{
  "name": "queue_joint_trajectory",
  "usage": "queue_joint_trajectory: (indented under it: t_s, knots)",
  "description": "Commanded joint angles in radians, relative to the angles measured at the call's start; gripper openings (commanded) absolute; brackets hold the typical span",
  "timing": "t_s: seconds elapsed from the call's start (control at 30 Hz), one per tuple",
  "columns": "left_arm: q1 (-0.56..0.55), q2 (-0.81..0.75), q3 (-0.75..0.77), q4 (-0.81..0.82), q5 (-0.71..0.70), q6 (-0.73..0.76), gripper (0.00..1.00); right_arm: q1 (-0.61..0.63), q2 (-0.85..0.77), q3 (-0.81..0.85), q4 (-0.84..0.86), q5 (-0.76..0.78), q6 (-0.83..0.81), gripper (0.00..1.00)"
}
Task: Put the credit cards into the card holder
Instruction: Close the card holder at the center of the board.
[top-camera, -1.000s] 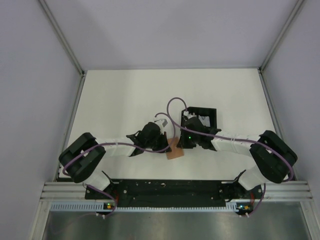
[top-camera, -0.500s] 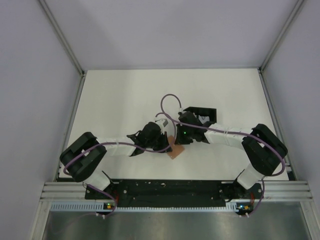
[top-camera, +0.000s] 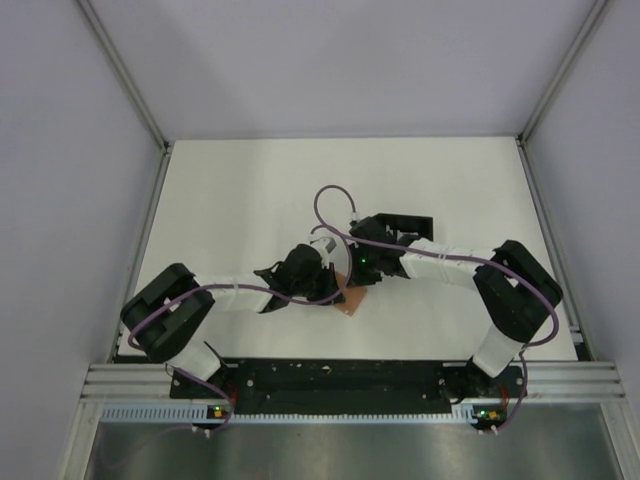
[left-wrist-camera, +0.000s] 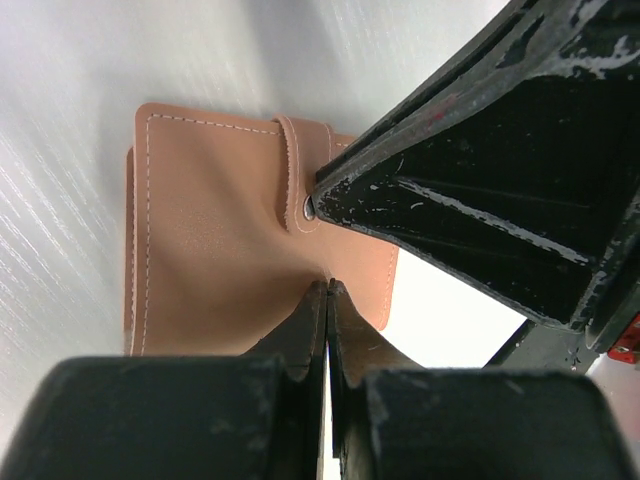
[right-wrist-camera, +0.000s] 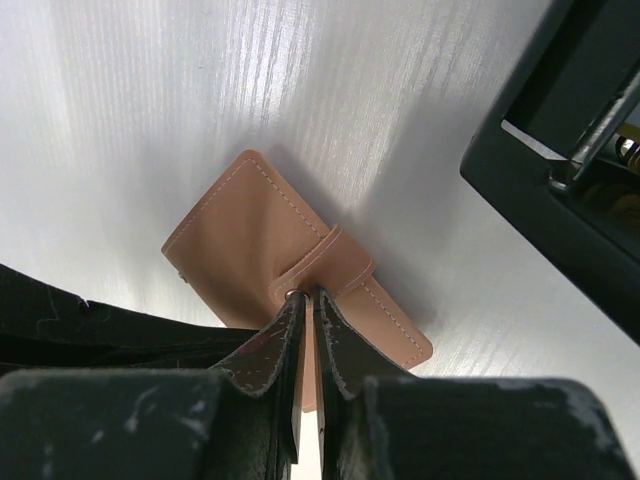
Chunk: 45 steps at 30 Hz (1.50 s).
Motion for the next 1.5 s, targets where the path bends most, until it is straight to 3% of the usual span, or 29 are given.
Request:
queue_joint_trajectory:
  t_s: [0.0, 0.17, 0.43, 0.67, 0.9, 1.07, 1.2, 1.33, 1.47]
  knots:
    - [-0.006, 0.034, -0.040, -0.048, -0.051, 0.003, 0.00, 0.018, 0.061, 0.019, -0.054, 0.057, -0.019, 0.07]
    - [-0.008, 0.034, -0.050, -0.040, -0.058, -0.005, 0.00, 0.027, 0.062, 0.022, -0.046, 0.063, -0.002, 0.08]
    - [-0.008, 0.000, -0.079, -0.026, -0.100, -0.034, 0.00, 0.025, -0.013, -0.070, 0.119, 0.028, 0.093, 0.09]
    - [-0.006, -0.049, -0.094, -0.017, -0.127, -0.019, 0.00, 0.025, -0.108, -0.127, 0.159, 0.106, 0.105, 0.10]
    - [-0.006, -0.139, -0.099, -0.032, -0.134, 0.010, 0.01, -0.010, -0.139, -0.153, 0.132, 0.155, 0.033, 0.20]
    - [-0.006, -0.176, -0.100, -0.074, -0.137, -0.002, 0.04, -0.010, -0.108, -0.158, 0.159, 0.152, -0.022, 0.37]
    - [-0.008, -0.186, -0.123, -0.092, -0.131, -0.045, 0.06, -0.013, -0.073, -0.142, 0.182, 0.092, -0.082, 0.44]
    - [-0.006, -0.160, -0.135, -0.094, -0.150, -0.077, 0.08, -0.013, -0.060, -0.162, 0.211, 0.017, -0.079, 0.43]
    - [-0.008, -0.123, -0.109, -0.103, -0.192, -0.092, 0.08, -0.011, -0.073, -0.233, 0.264, -0.024, -0.031, 0.34]
